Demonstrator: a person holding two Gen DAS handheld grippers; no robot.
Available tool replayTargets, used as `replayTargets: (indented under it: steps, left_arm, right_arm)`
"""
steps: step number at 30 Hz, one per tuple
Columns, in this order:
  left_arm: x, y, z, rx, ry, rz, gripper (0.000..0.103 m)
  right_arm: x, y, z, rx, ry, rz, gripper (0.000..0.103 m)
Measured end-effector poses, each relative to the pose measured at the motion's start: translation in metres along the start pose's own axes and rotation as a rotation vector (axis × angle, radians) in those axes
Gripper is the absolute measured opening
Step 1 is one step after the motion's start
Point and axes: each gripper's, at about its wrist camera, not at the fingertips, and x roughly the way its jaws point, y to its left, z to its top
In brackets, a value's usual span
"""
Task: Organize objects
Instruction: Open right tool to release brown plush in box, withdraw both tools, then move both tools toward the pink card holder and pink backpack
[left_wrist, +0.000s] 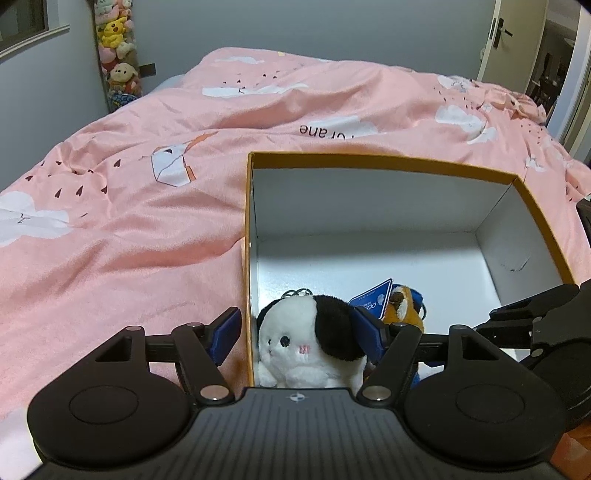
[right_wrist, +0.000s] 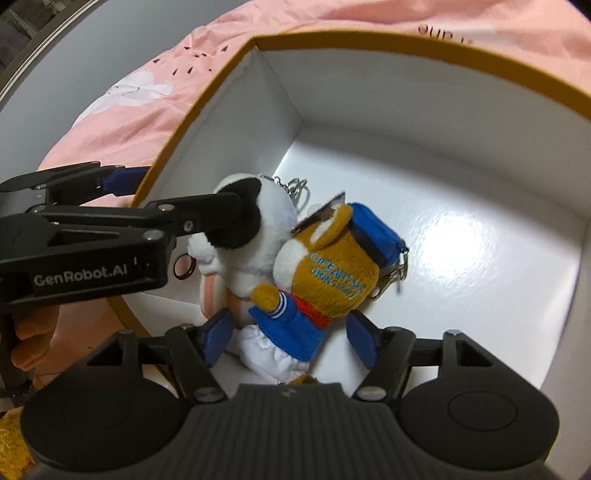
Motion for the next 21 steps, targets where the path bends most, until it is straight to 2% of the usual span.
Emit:
replayTargets:
  steps: [6,10,13,17,21]
  left_arm:
    - [-0.025,-0.002,-0.001,-0.012,-0.060,-0.014,0.081]
    - [-0.060,-0.012,-0.007,0.010,-0.141,-0.041,0.080]
    - [-0.081,-0.023,-0.016,0.036,-0.170,-0.082,0.080]
    - [-0.099,-0.038,-0.034,0.081,-0.150,-0.191,0.080]
    - [-0.101,-0.052,-0.055,0.111,-0.057,-0.286,0.080]
  right_arm:
    - [-0.023,0.004,-0.003,-0.013,-0.061,-0.036,0.070]
    - [-0.058,0.005,-0.019,0.004,-0.167,-0.056,0.070]
    - [-0.088,0.006,-0.039,0.025,-0.249,-0.073,0.070]
    - [-0.121,0.012,-0.073,0.037,-0.338,-0.118,0.069]
    - [-0.135,0.012,-0.108,0.088,-0.350,-0.141,0.069]
